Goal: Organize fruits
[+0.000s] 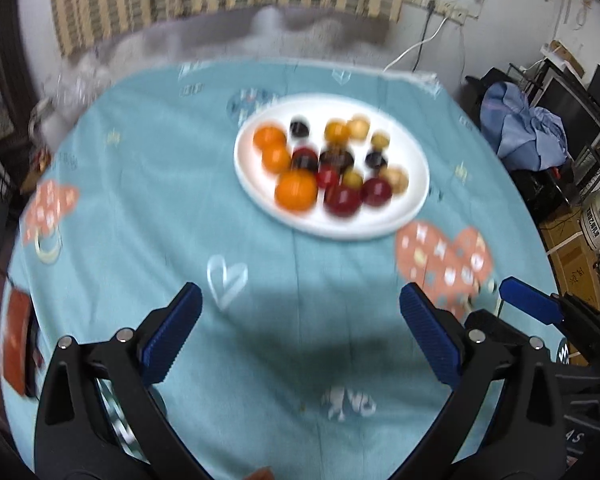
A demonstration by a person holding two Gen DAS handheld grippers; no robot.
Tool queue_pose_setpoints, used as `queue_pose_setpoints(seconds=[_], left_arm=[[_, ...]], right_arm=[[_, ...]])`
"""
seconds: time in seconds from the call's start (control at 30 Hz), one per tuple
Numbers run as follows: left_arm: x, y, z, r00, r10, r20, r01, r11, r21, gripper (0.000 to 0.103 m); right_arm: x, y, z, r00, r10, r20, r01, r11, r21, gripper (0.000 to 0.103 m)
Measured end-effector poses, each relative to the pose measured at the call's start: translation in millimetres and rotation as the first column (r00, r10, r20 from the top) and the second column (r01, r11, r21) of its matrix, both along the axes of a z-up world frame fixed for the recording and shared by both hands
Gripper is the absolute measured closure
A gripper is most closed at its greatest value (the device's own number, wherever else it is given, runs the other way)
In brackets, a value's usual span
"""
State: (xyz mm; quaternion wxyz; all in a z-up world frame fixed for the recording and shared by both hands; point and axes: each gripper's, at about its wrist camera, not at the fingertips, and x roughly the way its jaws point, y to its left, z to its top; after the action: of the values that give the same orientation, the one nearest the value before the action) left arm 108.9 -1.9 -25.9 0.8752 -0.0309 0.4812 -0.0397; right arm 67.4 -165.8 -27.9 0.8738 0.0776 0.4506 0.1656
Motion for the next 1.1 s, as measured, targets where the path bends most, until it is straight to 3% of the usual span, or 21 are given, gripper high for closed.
queue_pose_setpoints(seconds=[0.13,0.23,0.27,0.33,0.43,0.57,0.63,0.87,1.1], left_arm=[[-22.5,4.9,-19.0,0.998,0.008,-0.056,-0.008,1.000,-0.005,0.002],[-31.3,7.0,-11.6,0.999,0.009,-0.034,-0.008,0.999,0.040,0.002],[-31.2,6.7,-7.7,1.000,0.015,-0.026,-0.013,0.998,0.063,0.002],[-26.0,3.9,4.2,0.999,0.032,-0.001,-0.032,0.989,0.147,0.002],[-14.5,1.3,23.8,0.999,0.026,0.038,-0.034,0.978,0.207,0.002],[-6.2,1.6,55.2,0.993,0.021,0.112,-0.038,0.987,0.154,0.002],[-3.4,1.6,66.4,0.989,0.054,0.140,-0.078,0.982,0.169,0.002],[-6.3,9.9,53.7,0.995,0.076,0.057,-0.080,0.995,0.064,0.002],[-35.2,15.9,62.9,0.993,0.092,0.077,-0.099,0.992,0.084,0.002]], right_arm=[[-29.0,-4.9,-12.9,1.000,-0.013,0.023,0.014,1.000,-0.007,0.041],[-33.2,-1.1,-5.8,0.997,0.003,0.075,0.003,0.996,-0.085,0.039],[-31.1,-1.2,-2.3,0.996,-0.002,0.091,0.011,0.995,-0.099,0.036],[-25.4,-3.3,7.7,0.990,-0.039,0.136,0.054,0.992,-0.110,0.010],[-12.6,-8.3,24.4,0.979,-0.071,0.190,0.088,0.993,-0.083,0.004],[11.9,4.0,50.7,0.974,-0.064,0.218,0.100,0.982,-0.161,0.001],[15.9,4.7,55.3,0.974,-0.064,0.216,0.099,0.983,-0.156,0.001],[-3.3,8.5,44.8,0.984,-0.088,0.157,0.105,0.989,-0.100,0.001],[-27.8,21.5,65.3,0.978,-0.037,0.203,0.064,0.990,-0.128,0.001]])
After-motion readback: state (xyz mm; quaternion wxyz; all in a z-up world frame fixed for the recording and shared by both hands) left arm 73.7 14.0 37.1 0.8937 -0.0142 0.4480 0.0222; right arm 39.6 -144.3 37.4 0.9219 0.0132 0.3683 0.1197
